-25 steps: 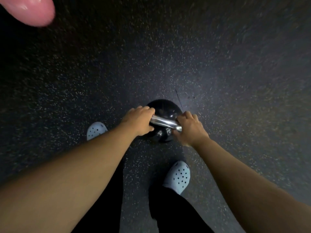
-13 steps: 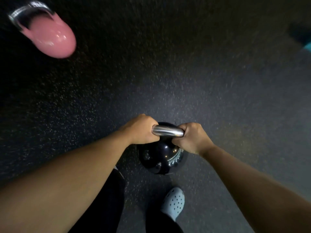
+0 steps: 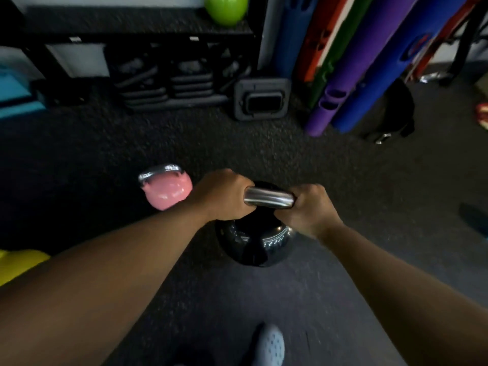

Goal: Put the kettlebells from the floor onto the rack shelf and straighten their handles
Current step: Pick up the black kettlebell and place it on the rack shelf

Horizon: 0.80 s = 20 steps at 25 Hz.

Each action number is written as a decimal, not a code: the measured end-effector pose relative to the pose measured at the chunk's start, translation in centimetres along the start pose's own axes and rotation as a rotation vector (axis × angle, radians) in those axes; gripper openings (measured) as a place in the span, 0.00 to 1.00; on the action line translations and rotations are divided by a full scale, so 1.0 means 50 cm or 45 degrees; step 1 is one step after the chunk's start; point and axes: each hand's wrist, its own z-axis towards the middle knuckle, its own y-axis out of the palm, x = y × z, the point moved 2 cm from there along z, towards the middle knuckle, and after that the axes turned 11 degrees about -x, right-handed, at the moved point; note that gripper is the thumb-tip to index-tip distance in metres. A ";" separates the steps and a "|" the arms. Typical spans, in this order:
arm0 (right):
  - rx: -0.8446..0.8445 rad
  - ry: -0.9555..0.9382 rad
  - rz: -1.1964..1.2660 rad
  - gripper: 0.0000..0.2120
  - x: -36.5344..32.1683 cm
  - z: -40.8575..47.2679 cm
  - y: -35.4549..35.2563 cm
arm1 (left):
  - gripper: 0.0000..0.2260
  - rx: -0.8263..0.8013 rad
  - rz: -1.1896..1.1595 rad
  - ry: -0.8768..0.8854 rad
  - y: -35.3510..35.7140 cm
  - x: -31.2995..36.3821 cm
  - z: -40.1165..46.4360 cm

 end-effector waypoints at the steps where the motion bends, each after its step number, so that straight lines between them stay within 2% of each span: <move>1: 0.015 -0.047 -0.026 0.05 -0.027 0.049 -0.019 | 0.05 0.041 0.053 -0.008 -0.046 -0.022 0.018; 3: 0.049 -0.135 -0.042 0.02 -0.072 0.162 -0.066 | 0.06 0.120 0.149 -0.037 -0.142 -0.079 0.071; 7: -0.030 -0.285 -0.081 0.02 -0.167 0.403 -0.151 | 0.08 0.244 0.246 -0.153 -0.314 -0.200 0.167; 10: -0.029 -0.346 -0.086 0.09 -0.221 0.562 -0.186 | 0.09 0.259 0.244 -0.225 -0.406 -0.295 0.237; 14: -0.047 -0.369 -0.147 0.07 -0.293 0.769 -0.202 | 0.10 0.262 0.248 -0.265 -0.511 -0.440 0.318; 20: -0.076 -0.358 -0.075 0.05 -0.405 1.046 -0.217 | 0.10 0.233 0.284 -0.319 -0.676 -0.659 0.444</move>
